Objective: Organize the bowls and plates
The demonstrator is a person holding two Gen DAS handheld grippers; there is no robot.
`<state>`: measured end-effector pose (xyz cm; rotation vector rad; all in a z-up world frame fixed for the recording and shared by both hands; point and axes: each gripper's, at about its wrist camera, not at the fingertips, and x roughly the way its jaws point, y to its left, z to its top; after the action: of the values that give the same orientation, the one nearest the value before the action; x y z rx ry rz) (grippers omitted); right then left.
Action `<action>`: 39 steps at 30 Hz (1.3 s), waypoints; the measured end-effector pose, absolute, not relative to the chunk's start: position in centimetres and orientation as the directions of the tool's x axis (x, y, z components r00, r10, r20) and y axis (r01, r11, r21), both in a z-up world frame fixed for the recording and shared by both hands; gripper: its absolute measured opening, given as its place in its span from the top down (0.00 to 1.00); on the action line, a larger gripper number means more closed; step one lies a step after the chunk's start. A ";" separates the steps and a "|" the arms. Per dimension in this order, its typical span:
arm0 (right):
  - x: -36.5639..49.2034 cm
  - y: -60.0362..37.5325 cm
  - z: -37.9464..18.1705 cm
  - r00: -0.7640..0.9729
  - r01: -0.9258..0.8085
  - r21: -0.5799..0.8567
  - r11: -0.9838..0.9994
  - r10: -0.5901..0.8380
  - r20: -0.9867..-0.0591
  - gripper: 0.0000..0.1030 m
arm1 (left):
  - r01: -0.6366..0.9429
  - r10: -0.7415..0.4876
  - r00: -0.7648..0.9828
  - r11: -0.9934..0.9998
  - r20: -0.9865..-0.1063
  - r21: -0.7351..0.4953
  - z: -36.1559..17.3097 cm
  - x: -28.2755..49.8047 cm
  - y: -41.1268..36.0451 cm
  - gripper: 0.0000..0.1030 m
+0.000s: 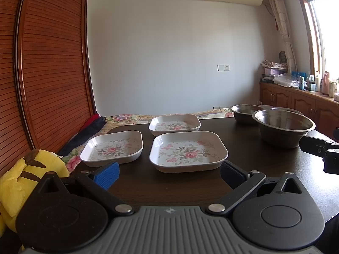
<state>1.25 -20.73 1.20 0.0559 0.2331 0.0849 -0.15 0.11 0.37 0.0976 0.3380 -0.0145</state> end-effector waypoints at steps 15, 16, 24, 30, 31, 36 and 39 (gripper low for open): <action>1.2 -20.7 1.2 0.969 -0.076 0.066 0.995 0.089 -0.228 0.00 | 0.029 0.004 0.943 0.995 -0.332 0.095 0.3 -0.1 0.1 0.00; 1.2 -20.7 1.2 0.970 -0.075 0.065 0.995 0.088 -0.228 0.00 | 0.028 0.005 0.943 0.995 -0.331 0.094 0.2 -0.1 0.1 0.00; 1.3 -20.7 1.3 0.970 -0.072 0.065 0.995 0.085 -0.227 0.00 | 0.029 0.005 0.944 0.995 -0.330 0.097 0.1 -0.1 0.0 0.00; 1.2 -20.8 1.3 0.971 -0.074 0.064 0.995 0.086 -0.224 0.00 | 0.028 0.005 0.944 0.995 -0.330 0.096 0.1 -0.1 0.0 0.00; 1.2 -20.8 1.2 0.971 -0.074 0.064 0.995 0.087 -0.225 0.00 | 0.028 0.006 0.944 0.995 -0.329 0.097 0.1 -0.1 0.0 0.00; 1.1 -20.8 1.2 0.971 -0.074 0.065 0.995 0.087 -0.224 0.00 | 0.028 0.005 0.944 0.995 -0.330 0.097 0.1 -0.1 0.0 0.00; 1.1 -20.8 1.2 0.970 -0.074 0.064 0.995 0.087 -0.225 0.00 | 0.028 0.006 0.944 0.995 -0.330 0.097 0.1 -0.1 0.0 0.00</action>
<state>1.12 -20.83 1.24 0.0552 0.2298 0.0812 -0.05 0.04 0.11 0.1010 0.3364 -0.0115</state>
